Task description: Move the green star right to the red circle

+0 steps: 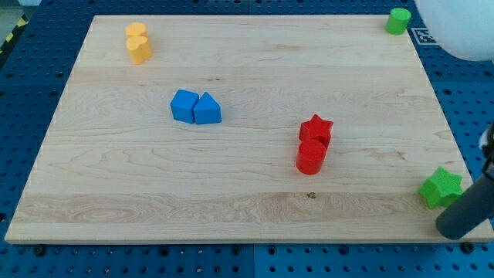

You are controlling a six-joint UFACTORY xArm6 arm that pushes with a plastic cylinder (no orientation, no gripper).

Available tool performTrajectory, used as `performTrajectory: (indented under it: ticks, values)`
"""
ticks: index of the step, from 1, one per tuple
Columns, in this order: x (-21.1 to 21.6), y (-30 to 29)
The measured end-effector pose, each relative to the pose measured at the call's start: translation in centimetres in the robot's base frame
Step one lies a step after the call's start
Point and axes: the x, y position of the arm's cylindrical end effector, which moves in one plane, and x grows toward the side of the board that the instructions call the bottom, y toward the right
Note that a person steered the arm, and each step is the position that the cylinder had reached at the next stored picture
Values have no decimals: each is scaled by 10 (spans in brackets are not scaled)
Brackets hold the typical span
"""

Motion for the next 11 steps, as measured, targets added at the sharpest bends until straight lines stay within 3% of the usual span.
performTrajectory:
  ticks: [3, 9, 11]
  values:
    - [-7, 33]
    - [-36, 11]
    - [-77, 11]
